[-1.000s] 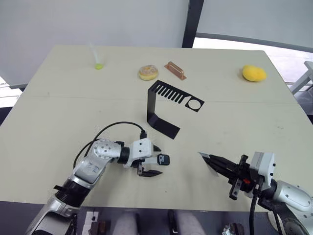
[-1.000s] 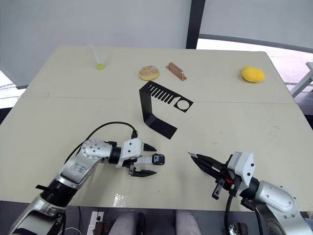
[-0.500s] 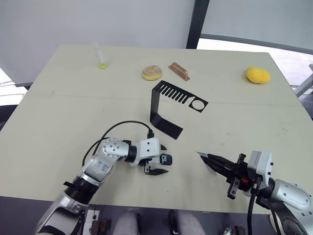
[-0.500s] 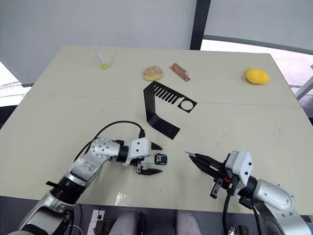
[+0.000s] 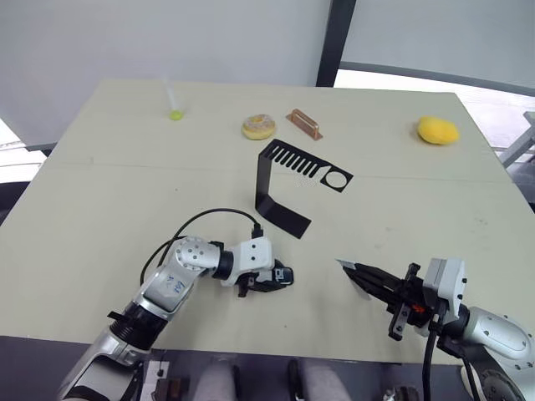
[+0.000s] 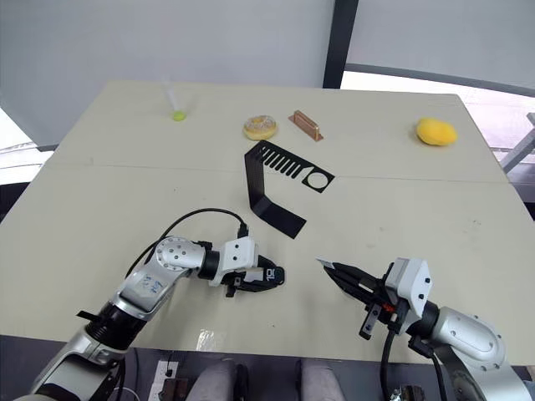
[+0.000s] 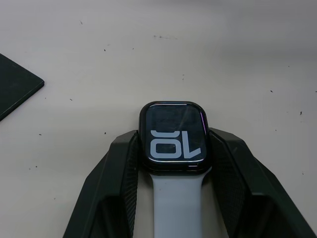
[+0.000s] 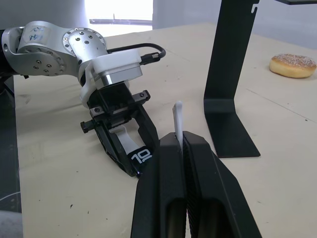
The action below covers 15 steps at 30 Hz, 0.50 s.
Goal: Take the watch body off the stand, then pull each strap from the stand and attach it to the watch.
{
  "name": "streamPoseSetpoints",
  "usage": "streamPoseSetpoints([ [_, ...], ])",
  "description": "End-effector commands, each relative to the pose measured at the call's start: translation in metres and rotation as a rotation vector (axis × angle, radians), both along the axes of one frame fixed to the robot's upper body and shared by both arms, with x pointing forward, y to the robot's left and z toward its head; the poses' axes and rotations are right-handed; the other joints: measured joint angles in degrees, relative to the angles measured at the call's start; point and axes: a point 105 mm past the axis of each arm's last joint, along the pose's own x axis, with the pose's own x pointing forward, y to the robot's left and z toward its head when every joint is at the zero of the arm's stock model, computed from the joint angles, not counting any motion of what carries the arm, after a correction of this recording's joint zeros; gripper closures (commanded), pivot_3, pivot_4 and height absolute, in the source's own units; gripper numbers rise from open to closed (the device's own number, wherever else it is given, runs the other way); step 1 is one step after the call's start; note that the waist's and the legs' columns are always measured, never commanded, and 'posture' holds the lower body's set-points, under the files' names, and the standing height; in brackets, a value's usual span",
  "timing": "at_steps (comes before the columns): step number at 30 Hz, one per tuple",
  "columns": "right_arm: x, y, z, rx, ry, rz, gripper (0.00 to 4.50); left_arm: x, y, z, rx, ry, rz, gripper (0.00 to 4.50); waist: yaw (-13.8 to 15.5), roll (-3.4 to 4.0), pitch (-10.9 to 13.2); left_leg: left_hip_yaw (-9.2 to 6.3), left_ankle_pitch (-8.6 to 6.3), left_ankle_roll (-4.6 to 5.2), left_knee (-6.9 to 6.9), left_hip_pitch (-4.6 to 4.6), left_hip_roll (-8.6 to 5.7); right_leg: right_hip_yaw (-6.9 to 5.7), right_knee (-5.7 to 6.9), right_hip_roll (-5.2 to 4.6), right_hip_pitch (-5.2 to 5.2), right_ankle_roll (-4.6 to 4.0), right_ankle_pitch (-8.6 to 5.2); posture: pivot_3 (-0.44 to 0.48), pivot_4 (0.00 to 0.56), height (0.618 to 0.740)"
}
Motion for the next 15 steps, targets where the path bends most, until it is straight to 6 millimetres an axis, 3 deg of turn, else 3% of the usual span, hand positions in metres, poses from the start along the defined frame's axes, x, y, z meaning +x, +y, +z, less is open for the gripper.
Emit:
streamPoseSetpoints([
  [1, -0.003, 0.002, 0.007, 0.012, -0.029, -0.005, 4.5, -0.003, 0.015, -0.031, 0.095, 0.099, 0.051, 2.91, -0.17, -0.02, -0.02, 0.0, 0.0, 0.0, -0.11, 0.25, 0.01, 0.0, -0.14, 0.01, 0.31, -0.02, -0.01, 0.0, 0.15, 0.74],
  [4, -0.005, 0.004, 0.007, 0.009, -0.029, -0.003, 4.5, 0.001, 0.009, -0.024, 0.051, 0.068, 0.05, 2.91, -0.21, -0.02, -0.04, -0.02, -0.02, 0.0, -0.19, 0.39, 0.05, 0.0, -0.29, 0.02, 0.53, -0.02, -0.02, 0.0, 0.15, 0.74],
  [6, -0.005, 0.003, 0.009, -0.019, -0.056, -0.025, 4.5, -0.002, 0.002, -0.007, -0.029, 0.085, 0.025, 2.91, -0.2, -0.02, -0.04, -0.02, -0.02, 0.0, -0.17, 0.38, 0.04, 0.0, -0.29, 0.0, 0.53, -0.02, -0.01, 0.0, 0.15, 0.74],
  [10, -0.005, 0.003, 0.022, -0.083, -0.163, -0.066, 4.5, -0.015, -0.002, 0.038, -0.214, 0.27, -0.02, 2.91, -0.33, -0.01, 0.0, -0.03, -0.02, 0.0, -0.16, 0.25, 0.03, -0.01, -0.24, -0.01, 0.35, -0.02, -0.01, 0.0, 0.15, 0.74],
  [15, -0.012, 0.006, 0.034, -0.186, -0.289, -0.064, 4.5, -0.02, 0.008, 0.067, -0.252, 0.494, 0.023, 2.91, -0.85, -0.05, 0.06, -0.08, -0.02, -0.01, -0.13, 0.18, 0.02, -0.04, -0.25, -0.01, 0.31, -0.01, -0.01, 0.0, 0.15, 0.74],
])
